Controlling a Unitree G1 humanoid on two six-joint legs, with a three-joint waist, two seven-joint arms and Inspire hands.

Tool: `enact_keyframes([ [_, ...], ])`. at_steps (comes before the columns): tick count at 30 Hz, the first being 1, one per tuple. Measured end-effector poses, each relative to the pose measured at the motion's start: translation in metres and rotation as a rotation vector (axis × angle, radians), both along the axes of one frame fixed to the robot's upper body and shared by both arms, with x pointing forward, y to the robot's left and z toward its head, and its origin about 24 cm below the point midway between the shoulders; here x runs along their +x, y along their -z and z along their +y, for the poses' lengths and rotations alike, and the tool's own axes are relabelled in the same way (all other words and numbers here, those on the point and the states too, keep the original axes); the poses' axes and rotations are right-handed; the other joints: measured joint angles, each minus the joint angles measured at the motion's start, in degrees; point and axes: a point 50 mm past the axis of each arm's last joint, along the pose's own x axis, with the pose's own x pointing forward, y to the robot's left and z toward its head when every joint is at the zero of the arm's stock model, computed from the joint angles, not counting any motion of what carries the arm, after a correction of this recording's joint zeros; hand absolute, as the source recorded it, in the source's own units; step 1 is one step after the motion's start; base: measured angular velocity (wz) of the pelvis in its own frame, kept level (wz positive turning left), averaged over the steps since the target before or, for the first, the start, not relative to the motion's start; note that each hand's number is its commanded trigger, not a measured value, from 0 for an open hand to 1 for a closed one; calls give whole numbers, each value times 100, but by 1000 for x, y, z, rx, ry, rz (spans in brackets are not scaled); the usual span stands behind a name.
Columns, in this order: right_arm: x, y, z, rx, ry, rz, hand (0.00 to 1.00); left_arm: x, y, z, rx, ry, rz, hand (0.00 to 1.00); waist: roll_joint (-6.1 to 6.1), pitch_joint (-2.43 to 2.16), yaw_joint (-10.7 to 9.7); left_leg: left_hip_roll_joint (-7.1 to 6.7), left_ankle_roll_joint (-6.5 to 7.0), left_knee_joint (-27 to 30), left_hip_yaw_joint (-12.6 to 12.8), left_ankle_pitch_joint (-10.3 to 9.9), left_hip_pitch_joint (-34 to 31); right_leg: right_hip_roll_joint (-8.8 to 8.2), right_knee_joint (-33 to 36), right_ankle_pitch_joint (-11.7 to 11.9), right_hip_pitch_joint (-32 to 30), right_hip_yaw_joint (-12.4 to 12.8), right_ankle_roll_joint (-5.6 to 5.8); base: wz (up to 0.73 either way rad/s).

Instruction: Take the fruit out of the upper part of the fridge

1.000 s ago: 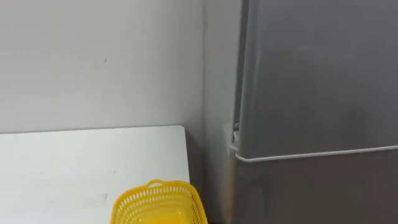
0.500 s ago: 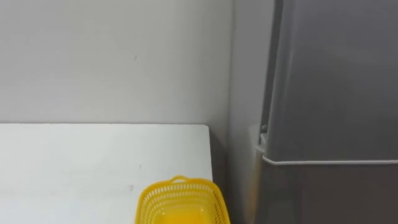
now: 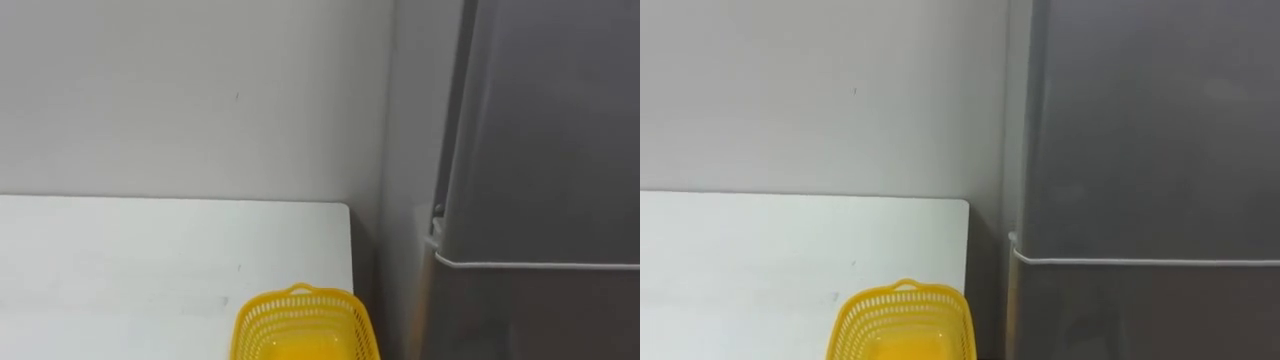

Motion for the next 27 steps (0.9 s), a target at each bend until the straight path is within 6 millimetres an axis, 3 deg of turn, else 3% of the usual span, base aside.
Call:
enact_keyframes([
  [4, -10, 1, 0, 3, 3, 22, 0, 5, -58, 4, 255, -4, -133, 0, 21, 26, -24, -2, 0, 0, -3, 0, 21, -7, -13, 0, 4, -1, 1, 0],
  [6, -12, 1, 0, 8, 3, 26, 0, 7, -74, 2, 313, 6, -186, 0, 45, 55, -51, -4, 0, 3, -4, 0, 47, -4, -24, 1, 16, 6, 2, 0],
  [10, -17, 1, 2, 42, -4, 26, 0, 12, -110, -15, 476, 92, -290, 0, 60, 69, -154, -12, 1, 2, -84, 0, -1, 7, -115, 20, 53, -22, 11, 6],
  [17, -23, 2, 2, 81, -15, 59, 0, 27, -149, -48, 624, 333, -450, 0, 133, 121, -413, -21, 3, 8, -117, 0, -53, 3, -108, 21, 19, -27, 11, 2],
  [22, -30, 4, 7, 140, -20, 95, 0, 56, -163, -86, 685, 698, -515, 0, 90, 148, -755, -42, 10, 2, -191, 6, -12, -20, -123, 22, 106, -127, 15, 8],
  [27, -28, 4, 9, 164, -39, 104, 0, 81, -168, -119, 626, 1086, -616, 0, 59, 152, -969, -33, 12, -12, -128, 13, -31, -6, -107, 23, 11, 3, 13, -10],
])
